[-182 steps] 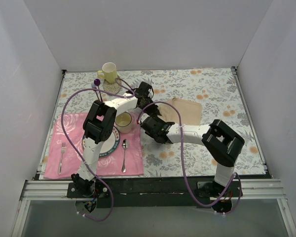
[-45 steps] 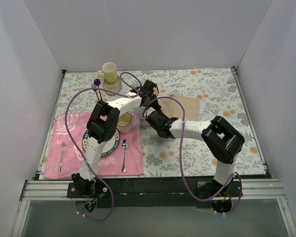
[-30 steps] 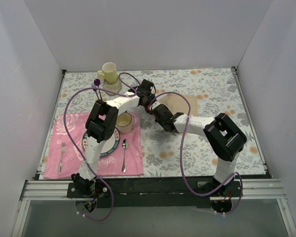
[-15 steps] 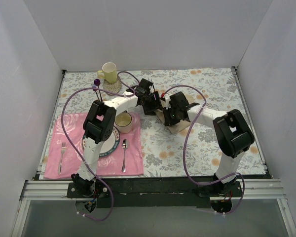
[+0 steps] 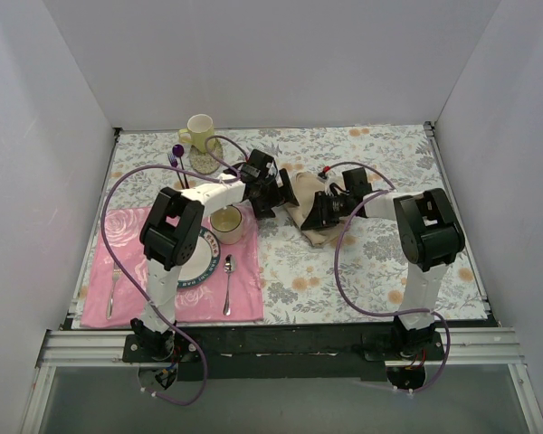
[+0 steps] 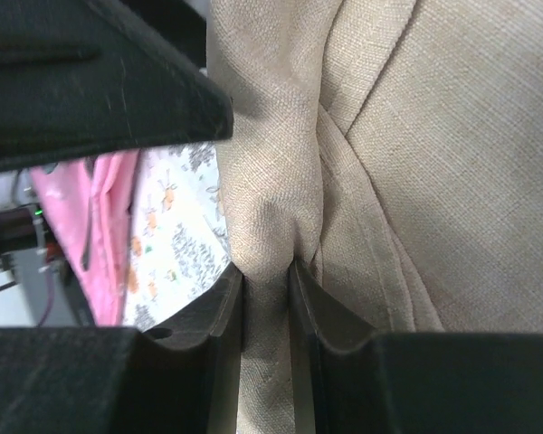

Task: Fold the napkin, place the utensils inside, and roll it up
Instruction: Roll the napkin with the utensil

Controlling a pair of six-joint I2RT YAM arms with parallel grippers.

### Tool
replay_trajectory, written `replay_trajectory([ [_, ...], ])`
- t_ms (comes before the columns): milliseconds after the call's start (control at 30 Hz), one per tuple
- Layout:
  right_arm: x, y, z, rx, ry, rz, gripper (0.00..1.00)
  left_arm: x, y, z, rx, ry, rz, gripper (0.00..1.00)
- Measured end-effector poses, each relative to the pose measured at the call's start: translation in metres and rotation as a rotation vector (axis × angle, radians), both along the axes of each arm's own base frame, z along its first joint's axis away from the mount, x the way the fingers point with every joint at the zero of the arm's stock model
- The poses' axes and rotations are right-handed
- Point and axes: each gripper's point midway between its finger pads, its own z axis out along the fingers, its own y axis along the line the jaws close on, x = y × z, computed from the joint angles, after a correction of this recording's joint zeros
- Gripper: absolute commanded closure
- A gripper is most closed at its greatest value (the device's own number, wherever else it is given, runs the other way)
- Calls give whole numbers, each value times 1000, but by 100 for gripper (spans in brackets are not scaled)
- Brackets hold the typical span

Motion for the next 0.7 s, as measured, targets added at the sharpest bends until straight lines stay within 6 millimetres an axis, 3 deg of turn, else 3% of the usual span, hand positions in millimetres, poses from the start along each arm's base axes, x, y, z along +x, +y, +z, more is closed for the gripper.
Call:
replay_trajectory([
  [233,-15,-5,0,150,112,14,99,6,-8,-3,-12,7,15,27],
  [333,-19,-8,0,187,141,17,99,16,-16,-4,-20,0,21,42],
  [400,-20,-9,0,201,158,16,99,20,-19,-7,-15,-3,22,59],
  [467,-21,-10,0,205,161,17,98,23,-19,-13,4,-2,32,67],
  [500,-21,-10,0,202,163,17,93,24,-19,-15,12,-3,33,76],
  [600,-20,-12,-1,180,162,15,82,28,-21,-20,41,-3,33,91],
  [700,-19,-13,-1,109,132,13,66,27,-21,-20,58,-7,29,99],
])
